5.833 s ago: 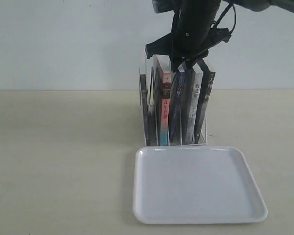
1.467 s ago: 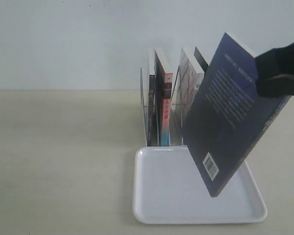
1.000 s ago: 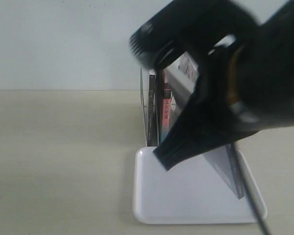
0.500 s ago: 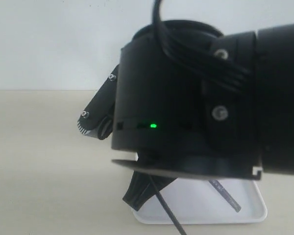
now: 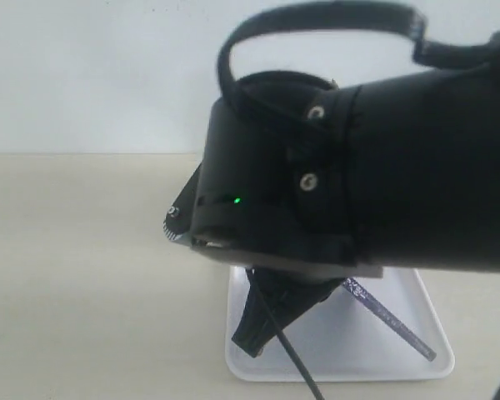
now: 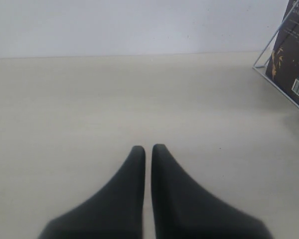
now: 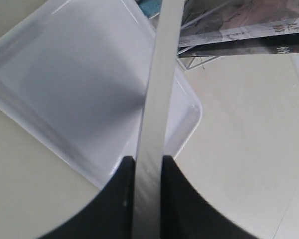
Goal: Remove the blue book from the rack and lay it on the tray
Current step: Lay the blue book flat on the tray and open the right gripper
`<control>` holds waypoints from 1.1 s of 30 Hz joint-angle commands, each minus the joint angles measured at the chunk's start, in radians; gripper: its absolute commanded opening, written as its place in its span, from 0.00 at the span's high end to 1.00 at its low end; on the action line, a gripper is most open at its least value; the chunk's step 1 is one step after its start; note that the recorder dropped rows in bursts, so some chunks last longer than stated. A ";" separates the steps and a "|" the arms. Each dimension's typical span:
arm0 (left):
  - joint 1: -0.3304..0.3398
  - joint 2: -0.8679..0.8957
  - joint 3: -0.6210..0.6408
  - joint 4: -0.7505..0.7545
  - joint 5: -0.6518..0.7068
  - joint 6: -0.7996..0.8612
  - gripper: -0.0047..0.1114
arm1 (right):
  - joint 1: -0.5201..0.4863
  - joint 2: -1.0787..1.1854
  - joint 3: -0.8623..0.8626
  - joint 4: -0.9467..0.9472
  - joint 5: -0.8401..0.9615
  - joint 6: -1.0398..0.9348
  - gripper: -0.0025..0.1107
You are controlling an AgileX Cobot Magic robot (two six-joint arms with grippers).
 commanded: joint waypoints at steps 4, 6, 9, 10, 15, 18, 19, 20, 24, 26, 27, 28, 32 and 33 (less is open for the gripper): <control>0.003 -0.004 0.003 0.001 -0.014 0.006 0.92 | -0.008 0.099 0.005 0.060 0.005 -0.003 0.98; 0.003 -0.004 0.003 0.001 -0.014 0.006 0.92 | -0.008 0.120 0.005 0.062 0.005 0.007 0.98; 0.003 -0.004 0.003 0.001 -0.014 0.006 0.92 | -0.008 0.142 0.005 0.075 0.005 0.015 0.98; 0.003 -0.004 0.003 0.001 -0.014 0.006 0.92 | -0.008 0.144 0.005 0.081 0.005 0.023 0.98; 0.003 -0.004 0.003 0.001 -0.014 0.006 0.92 | -0.006 0.144 0.005 0.086 0.005 0.064 0.98; 0.003 -0.004 0.003 0.001 -0.014 0.006 0.92 | -0.006 0.144 0.005 0.086 -0.035 0.085 0.91; 0.003 -0.004 0.003 0.001 -0.014 0.006 0.92 | -0.006 0.144 0.005 0.086 -0.050 0.085 0.85; 0.003 -0.004 0.003 0.001 -0.014 0.006 0.92 | -0.006 0.144 0.005 0.086 -0.058 0.086 0.79; 0.003 -0.004 0.003 0.001 -0.014 0.006 0.92 | -0.006 0.144 0.005 0.062 -0.064 0.118 0.50; 0.003 -0.004 0.003 0.001 -0.014 0.006 0.92 | -0.006 0.144 0.005 0.039 -0.053 0.160 0.47; 0.003 -0.004 0.003 0.001 -0.014 0.006 0.92 | -0.006 0.144 0.005 0.029 -0.043 0.178 0.47; 0.003 -0.004 0.003 0.001 -0.014 0.006 0.92 | -0.006 0.144 0.005 0.022 -0.032 0.194 0.47; 0.003 -0.004 0.003 0.001 -0.014 0.006 0.92 | -0.006 0.144 0.005 0.019 -0.018 0.226 0.47; 0.003 -0.004 0.003 0.001 -0.014 0.006 0.92 | -0.006 0.144 0.005 0.019 -0.018 0.233 0.47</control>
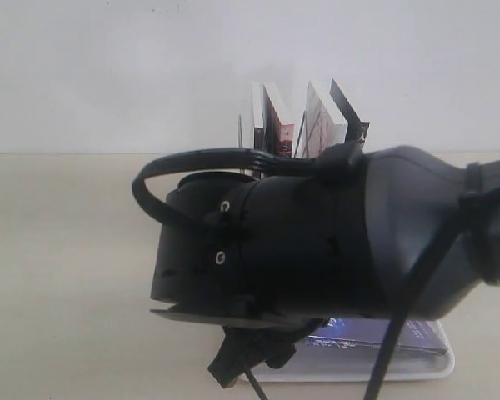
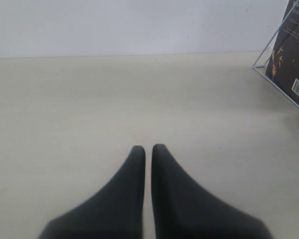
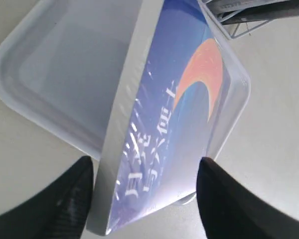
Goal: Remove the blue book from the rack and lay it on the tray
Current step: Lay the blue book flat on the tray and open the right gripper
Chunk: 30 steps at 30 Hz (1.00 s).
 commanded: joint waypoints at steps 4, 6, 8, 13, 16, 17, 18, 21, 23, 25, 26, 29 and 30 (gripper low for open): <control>0.003 -0.004 0.003 0.001 -0.014 0.006 0.92 | -0.002 -0.005 -0.007 -0.010 0.019 0.050 0.47; 0.003 -0.004 0.003 0.001 -0.014 0.006 0.92 | -0.002 -0.005 -0.039 0.023 0.040 0.050 0.47; 0.003 -0.004 0.003 0.001 -0.014 0.006 0.92 | -0.002 -0.008 -0.092 0.063 0.040 0.050 0.47; 0.003 -0.004 0.003 0.001 -0.014 0.006 0.92 | 0.000 -0.008 -0.215 0.114 0.040 0.019 0.47; 0.003 -0.004 0.003 0.001 -0.014 0.006 0.92 | 0.000 -0.008 -0.246 0.114 0.040 0.011 0.52; 0.003 -0.004 0.003 0.001 -0.014 0.006 0.92 | 0.000 -0.008 -0.246 0.114 0.040 0.011 0.58; 0.003 -0.004 0.003 0.001 -0.014 0.006 0.92 | 0.000 -0.008 -0.246 0.114 0.040 0.011 0.66; 0.003 -0.004 0.003 0.001 -0.014 0.006 0.92 | 0.000 -0.008 -0.246 0.114 0.040 -0.021 0.97; 0.003 -0.004 0.003 0.001 -0.014 0.006 0.92 | 0.000 -0.008 -0.246 0.112 0.040 -0.052 0.97; 0.003 -0.004 0.003 0.001 -0.014 0.006 0.92 | 0.000 -0.008 -0.246 0.112 0.040 -0.052 0.97; 0.003 -0.004 0.003 0.001 -0.014 0.006 0.92 | 0.000 -0.008 -0.246 0.112 0.040 -0.052 0.97; 0.003 -0.004 0.003 0.001 -0.014 0.006 0.92 | 0.000 -0.008 -0.246 0.112 0.040 -0.052 0.97; 0.003 -0.004 0.003 0.001 -0.014 0.006 0.92 | 0.000 -0.008 -0.246 0.112 0.040 -0.052 0.97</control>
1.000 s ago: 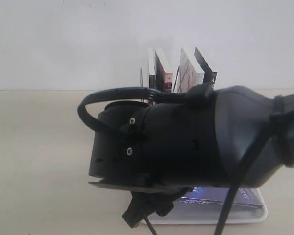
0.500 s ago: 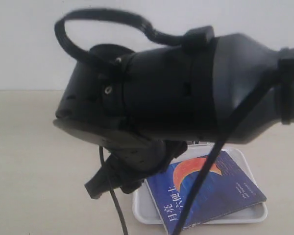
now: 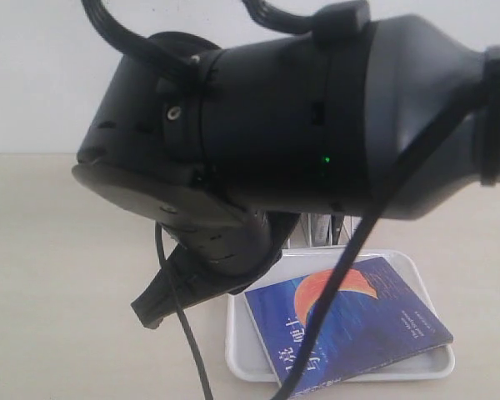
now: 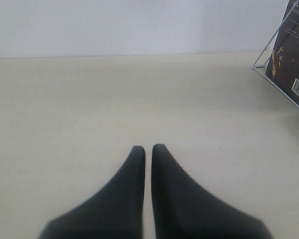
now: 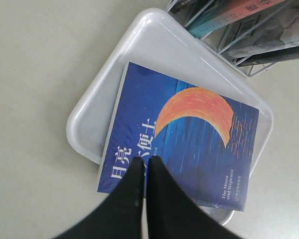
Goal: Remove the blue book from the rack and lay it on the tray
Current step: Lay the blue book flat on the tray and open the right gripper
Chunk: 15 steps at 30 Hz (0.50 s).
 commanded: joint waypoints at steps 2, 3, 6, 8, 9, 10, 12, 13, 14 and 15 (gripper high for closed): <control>0.003 -0.004 0.003 0.001 -0.014 0.006 0.92 | 0.000 -0.008 -0.006 -0.003 0.005 -0.008 0.97; 0.003 -0.004 0.003 0.001 -0.014 0.006 0.92 | 0.000 -0.008 -0.006 -0.003 0.005 -0.008 0.97; 0.003 -0.004 0.003 0.001 -0.014 0.006 0.92 | 0.000 -0.008 -0.006 -0.003 0.005 -0.008 0.97; 0.003 -0.004 0.003 0.001 -0.014 0.006 0.92 | 0.000 -0.008 -0.006 -0.003 -0.012 -0.003 0.97; 0.003 -0.004 0.003 0.001 -0.014 0.006 0.92 | 0.000 -0.008 -0.006 -0.003 -0.020 -0.003 0.97; 0.003 -0.004 0.003 0.001 -0.014 0.006 0.92 | 0.000 -0.008 -0.006 -0.003 -0.028 -0.003 0.97; 0.003 -0.004 0.003 0.001 -0.014 0.006 0.92 | 0.000 -0.008 -0.006 -0.003 -0.044 -0.003 0.97; 0.003 -0.004 0.003 0.001 -0.014 0.006 0.92 | 0.000 -0.008 -0.006 -0.003 -0.055 -0.003 0.97; 0.003 -0.004 0.003 0.001 -0.014 0.006 0.92 | 0.000 -0.005 -0.006 -0.003 -0.068 -0.003 0.97; 0.003 -0.004 0.003 0.001 -0.014 0.006 0.92 | 0.000 -0.005 -0.006 -0.003 -0.075 -0.003 0.97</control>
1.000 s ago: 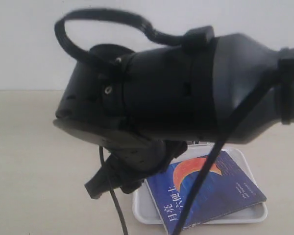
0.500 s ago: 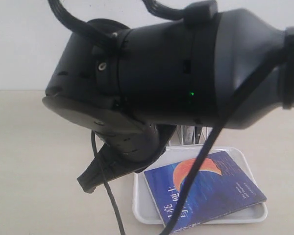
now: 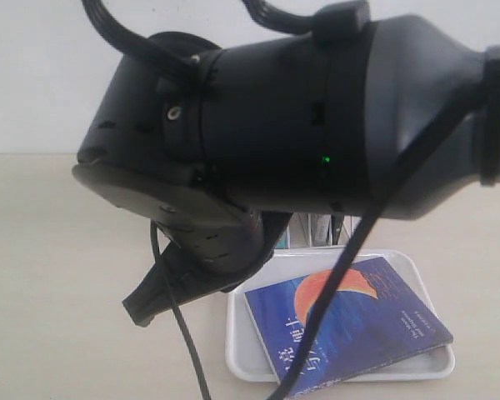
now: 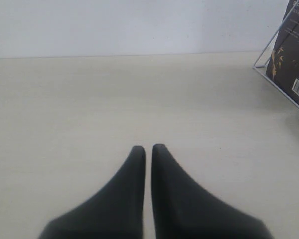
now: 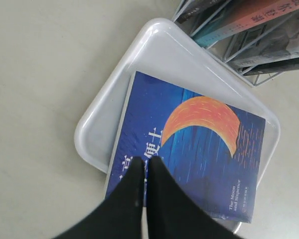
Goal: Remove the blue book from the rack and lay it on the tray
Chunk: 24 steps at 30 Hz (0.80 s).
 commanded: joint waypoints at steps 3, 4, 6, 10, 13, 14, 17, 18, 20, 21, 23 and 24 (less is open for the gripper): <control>0.003 -0.004 0.003 0.001 -0.014 0.006 0.92 | 0.000 -0.005 -0.006 -0.003 -0.035 0.000 0.97; 0.003 -0.004 0.003 0.001 -0.014 0.006 0.92 | 0.000 -0.005 -0.006 -0.003 -0.035 0.003 0.97; 0.003 -0.004 0.003 0.001 -0.014 0.006 0.92 | 0.000 -0.005 -0.006 -0.003 -0.056 0.003 0.97; 0.003 -0.004 0.003 0.001 -0.014 0.006 0.92 | 0.000 -0.005 -0.006 -0.061 -0.135 0.027 0.97; 0.003 -0.004 0.003 0.001 -0.014 0.006 0.92 | 0.000 -0.016 -0.006 -0.127 -0.215 0.046 0.97; 0.003 -0.004 0.003 0.001 -0.014 0.006 0.92 | 0.000 -0.024 -0.006 -0.138 -0.234 0.046 0.97; 0.003 -0.004 0.003 0.001 -0.014 0.006 0.92 | 0.000 -0.072 -0.006 -0.140 -0.281 0.046 0.97; 0.003 -0.004 0.003 0.001 -0.014 0.006 0.92 | 0.000 -0.090 -0.006 -0.152 -0.294 0.046 0.97; 0.003 -0.004 0.003 0.001 -0.014 0.006 0.92 | 0.000 -0.120 -0.006 -0.199 -0.306 0.046 0.97; 0.003 -0.004 0.003 0.001 -0.014 0.006 0.92 | -0.002 -0.142 -0.006 -0.260 -0.317 0.085 0.97; 0.003 -0.004 0.003 0.001 -0.014 0.006 0.92 | -0.002 -0.178 -0.006 -0.352 -0.311 0.170 0.97; 0.003 -0.004 0.003 0.001 -0.014 0.006 0.92 | -0.002 -0.188 -0.006 -0.368 -0.311 0.187 0.97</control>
